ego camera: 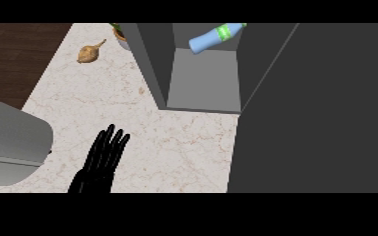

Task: Pick up the bottled water, place it into the cabinet and close the cabinet

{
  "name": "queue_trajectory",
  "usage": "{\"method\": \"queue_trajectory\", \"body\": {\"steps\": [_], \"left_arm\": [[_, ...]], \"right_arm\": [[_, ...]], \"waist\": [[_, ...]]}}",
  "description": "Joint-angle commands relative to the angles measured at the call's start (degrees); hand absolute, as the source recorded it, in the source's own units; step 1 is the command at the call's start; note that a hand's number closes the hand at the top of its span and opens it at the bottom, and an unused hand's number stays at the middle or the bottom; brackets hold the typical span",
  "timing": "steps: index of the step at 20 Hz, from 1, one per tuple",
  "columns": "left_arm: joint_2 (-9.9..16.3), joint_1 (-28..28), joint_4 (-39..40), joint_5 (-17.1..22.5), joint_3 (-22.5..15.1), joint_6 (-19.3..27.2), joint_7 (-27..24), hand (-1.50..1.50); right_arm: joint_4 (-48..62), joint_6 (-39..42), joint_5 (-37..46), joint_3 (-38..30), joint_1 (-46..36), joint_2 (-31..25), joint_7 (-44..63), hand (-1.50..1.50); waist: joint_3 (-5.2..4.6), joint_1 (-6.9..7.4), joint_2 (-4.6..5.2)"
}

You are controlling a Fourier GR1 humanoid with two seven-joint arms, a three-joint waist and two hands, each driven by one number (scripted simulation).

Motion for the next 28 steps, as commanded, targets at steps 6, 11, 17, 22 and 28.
{"method": "queue_trajectory", "body": {"steps": [6, 11, 17, 22, 28], "left_arm": [[12.3, 11.3, -5.4, 2.9, 6.2, -9.7, -6.7, -1.50], [17.1, 14.3, -6.9, 4.7, 8.5, -15.7, -8.1, -1.50], [20.2, 16.2, -5.4, 5.2, 11.0, -20.2, -10.4, -1.50], [22.0, 15.0, -4.2, 6.8, 12.9, -22.8, -10.0, -1.50], [22.6, 15.3, -3.3, 6.6, 13.7, -24.2, -11.1, -1.50]], "right_arm": [[-8.8, -1.0, 8.3, 9.2, -9.5, -0.9, 11.3, 1.50], [-9.5, -1.5, 4.2, 13.1, -14.4, -0.6, 19.2, 1.50], [-5.4, 1.1, 3.1, 13.2, -27.7, 0.0, 23.8, 1.50], [-1.7, 2.1, 0.9, 14.3, -36.5, 2.1, 29.5, 1.50], [2.3, 0.5, -2.7, 15.4, -43.1, 7.3, 34.8, 1.50]], "waist": [[-0.20, 2.03, 0.77], [-0.23, 3.00, 1.44], [-0.28, 5.34, 1.94], [-0.53, 6.20, 2.60], [-0.66, 7.23, 2.87]]}}
